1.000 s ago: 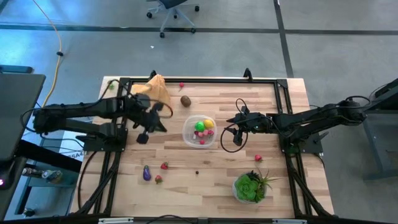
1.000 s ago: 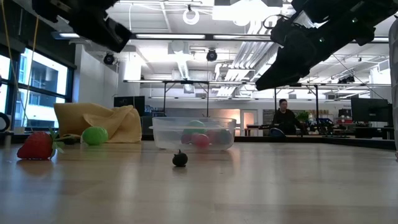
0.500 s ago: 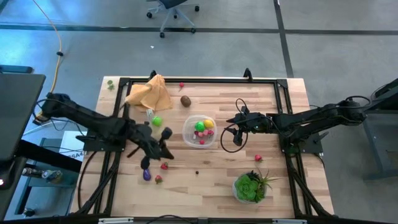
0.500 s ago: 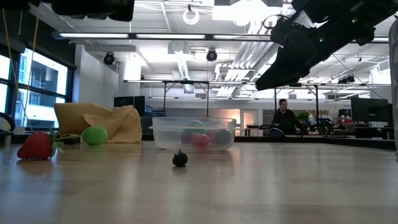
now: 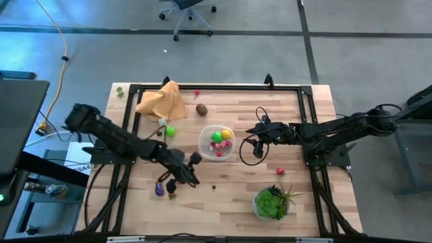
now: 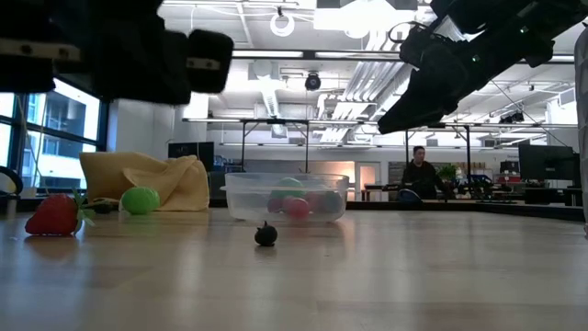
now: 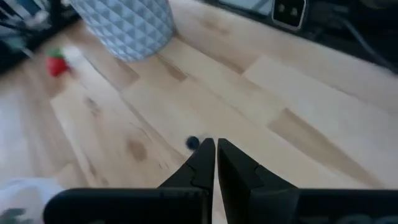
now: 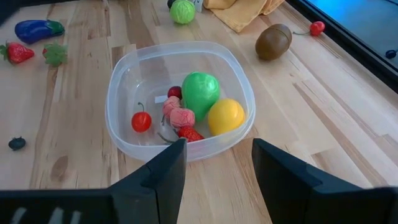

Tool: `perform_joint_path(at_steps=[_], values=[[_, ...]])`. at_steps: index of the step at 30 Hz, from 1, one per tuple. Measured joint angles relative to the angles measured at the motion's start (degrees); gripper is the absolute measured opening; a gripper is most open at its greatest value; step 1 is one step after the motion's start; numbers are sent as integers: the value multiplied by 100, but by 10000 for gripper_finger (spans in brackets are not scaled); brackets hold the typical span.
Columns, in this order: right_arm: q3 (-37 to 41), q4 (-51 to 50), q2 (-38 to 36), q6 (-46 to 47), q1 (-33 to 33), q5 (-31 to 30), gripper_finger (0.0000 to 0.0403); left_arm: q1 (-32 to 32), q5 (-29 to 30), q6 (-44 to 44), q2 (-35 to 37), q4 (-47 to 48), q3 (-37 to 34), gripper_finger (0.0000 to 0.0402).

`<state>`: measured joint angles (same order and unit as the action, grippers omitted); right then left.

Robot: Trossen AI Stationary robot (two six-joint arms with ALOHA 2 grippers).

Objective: Pick and placing Produce into tupperware
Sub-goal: Put the blueberry into the transparent bin

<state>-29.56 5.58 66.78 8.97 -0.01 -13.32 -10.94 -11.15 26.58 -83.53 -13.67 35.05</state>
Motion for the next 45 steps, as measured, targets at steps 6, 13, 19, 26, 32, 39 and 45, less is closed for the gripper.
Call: perform_joint_path(at_steps=[6,13,19,26,32,39,45], values=[[0,-24,0,-1,0,0,176,4,10,-89,-780,-2,554,10],[0,-47,0,-1,0,1,176,4,-170,-88,-1253,623,1222,10],[0,-63,0,-1,0,1,176,4,-97,-100,-1419,785,1421,59],[0,-81,0,-1,0,2,176,4,119,-285,-1418,787,1418,151],[0,-144,0,0,0,2,176,10,109,-292,-1679,624,1483,183],[0,-215,0,-2,0,2,176,90,-23,-300,-2141,837,1900,186],[2,-331,0,-1,0,1,176,83,10,-287,-2379,996,2123,186]])
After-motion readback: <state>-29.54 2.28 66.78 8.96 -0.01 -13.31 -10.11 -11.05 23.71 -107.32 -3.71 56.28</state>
